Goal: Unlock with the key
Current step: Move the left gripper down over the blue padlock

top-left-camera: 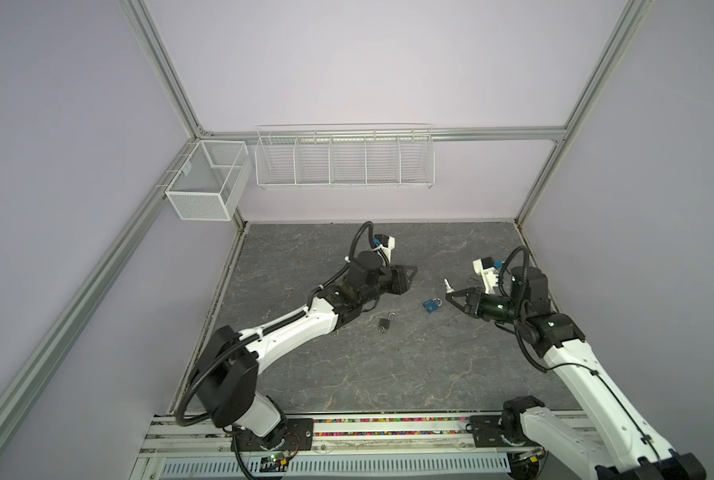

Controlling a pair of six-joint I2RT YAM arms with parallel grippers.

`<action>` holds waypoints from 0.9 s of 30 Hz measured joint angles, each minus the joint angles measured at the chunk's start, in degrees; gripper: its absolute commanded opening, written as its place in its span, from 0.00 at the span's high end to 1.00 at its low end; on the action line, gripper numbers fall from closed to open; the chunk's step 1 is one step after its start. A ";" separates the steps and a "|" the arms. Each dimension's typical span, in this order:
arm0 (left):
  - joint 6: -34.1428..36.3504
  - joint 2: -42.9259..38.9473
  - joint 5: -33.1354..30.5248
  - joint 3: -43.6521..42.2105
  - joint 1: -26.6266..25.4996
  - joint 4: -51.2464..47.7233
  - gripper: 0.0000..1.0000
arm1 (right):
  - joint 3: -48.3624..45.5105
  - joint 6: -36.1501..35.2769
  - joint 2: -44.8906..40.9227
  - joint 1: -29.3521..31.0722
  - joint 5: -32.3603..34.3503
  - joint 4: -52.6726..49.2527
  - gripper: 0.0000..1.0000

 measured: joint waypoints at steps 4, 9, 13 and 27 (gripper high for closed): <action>6.84 10.43 -0.52 9.35 -3.63 -9.75 0.46 | -2.80 -2.10 0.22 -5.62 1.38 -8.61 0.94; 13.62 19.61 -1.11 18.49 -6.86 -17.64 0.43 | -3.72 -4.20 0.22 -9.84 3.52 -14.71 0.94; 16.72 25.11 -4.04 23.23 -7.91 -21.57 0.40 | -3.74 -5.68 0.22 -11.43 5.14 -17.42 0.94; 19.39 44.19 -12.20 45.88 -9.77 -35.50 0.37 | -3.74 -7.98 0.17 -12.37 5.90 -19.76 0.94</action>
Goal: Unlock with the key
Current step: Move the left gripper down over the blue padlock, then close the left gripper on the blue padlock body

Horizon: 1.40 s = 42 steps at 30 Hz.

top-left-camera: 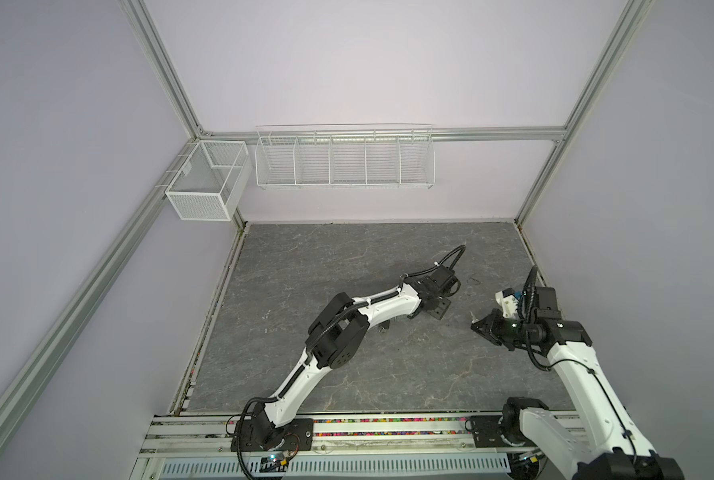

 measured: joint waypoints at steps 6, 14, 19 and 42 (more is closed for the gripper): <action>-2.80 3.69 -0.37 6.14 0.09 -7.19 0.42 | 0.00 -0.44 0.00 -0.33 -0.04 0.00 0.94; -6.93 3.74 0.28 6.23 -0.31 -8.94 0.49 | 0.00 -0.90 0.00 -0.39 -0.46 0.00 0.94; -9.38 3.74 0.68 6.58 -1.09 -9.33 0.51 | 0.00 -1.53 0.07 -0.42 -0.46 0.00 0.94; -13.62 9.97 -4.83 17.66 -1.57 -15.43 0.70 | 0.00 -2.58 0.66 -0.57 -1.16 0.02 0.94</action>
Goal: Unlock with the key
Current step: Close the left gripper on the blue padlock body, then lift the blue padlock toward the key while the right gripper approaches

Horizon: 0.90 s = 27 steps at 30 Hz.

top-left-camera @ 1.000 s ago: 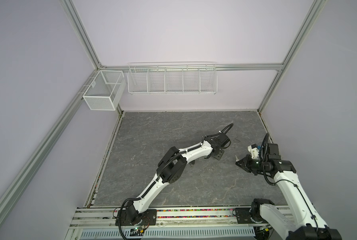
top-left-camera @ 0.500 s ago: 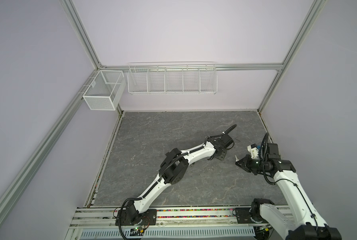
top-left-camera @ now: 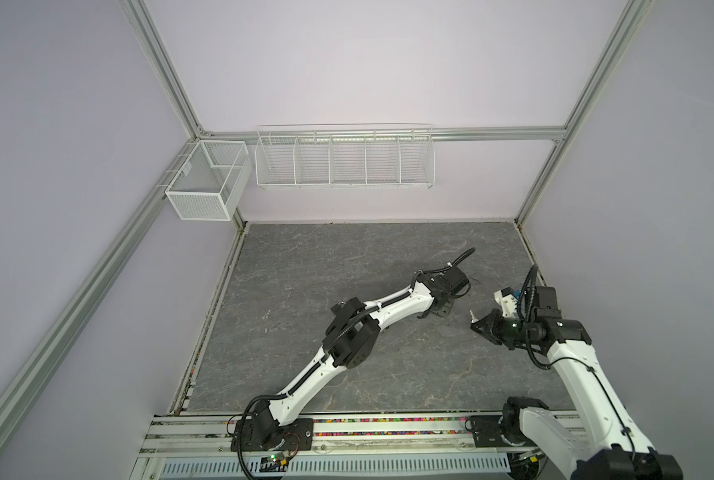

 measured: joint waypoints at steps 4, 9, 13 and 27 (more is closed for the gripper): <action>-2.05 -0.07 -0.94 0.02 0.00 -0.31 0.79 | 0.00 -0.17 0.00 0.00 -0.15 0.00 0.94; -7.32 -1.38 -3.85 -0.17 0.20 -3.21 0.87 | 0.11 -0.37 0.00 1.29 0.15 0.17 0.93; -12.90 -8.50 -5.81 -5.70 0.79 -2.60 0.95 | 0.72 0.83 -0.02 7.26 2.32 1.44 0.94; -35.32 -46.66 -7.76 -46.77 3.54 23.12 1.00 | -0.72 18.05 -1.18 30.97 14.14 20.24 0.94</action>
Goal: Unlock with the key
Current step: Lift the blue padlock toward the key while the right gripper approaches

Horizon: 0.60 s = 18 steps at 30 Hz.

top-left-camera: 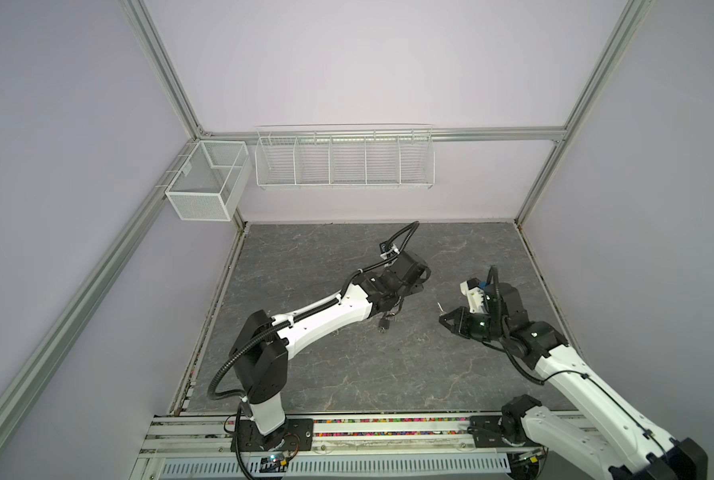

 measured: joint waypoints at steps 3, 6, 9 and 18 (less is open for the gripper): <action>-3.10 -1.11 -0.83 -3.06 0.00 1.66 1.00 | 0.00 3.26 1.81 4.85 3.89 4.57 0.93; -5.20 -2.69 -1.60 -5.51 0.00 2.60 1.00 | 0.02 5.60 4.20 8.63 7.50 8.07 0.93; -6.49 -3.93 -2.05 -6.34 0.02 3.32 1.00 | 0.09 7.06 6.82 11.52 10.49 10.75 0.93; -9.46 -7.63 -2.19 -10.32 0.85 6.88 1.00 | 1.75 9.14 14.16 14.99 13.35 17.59 0.94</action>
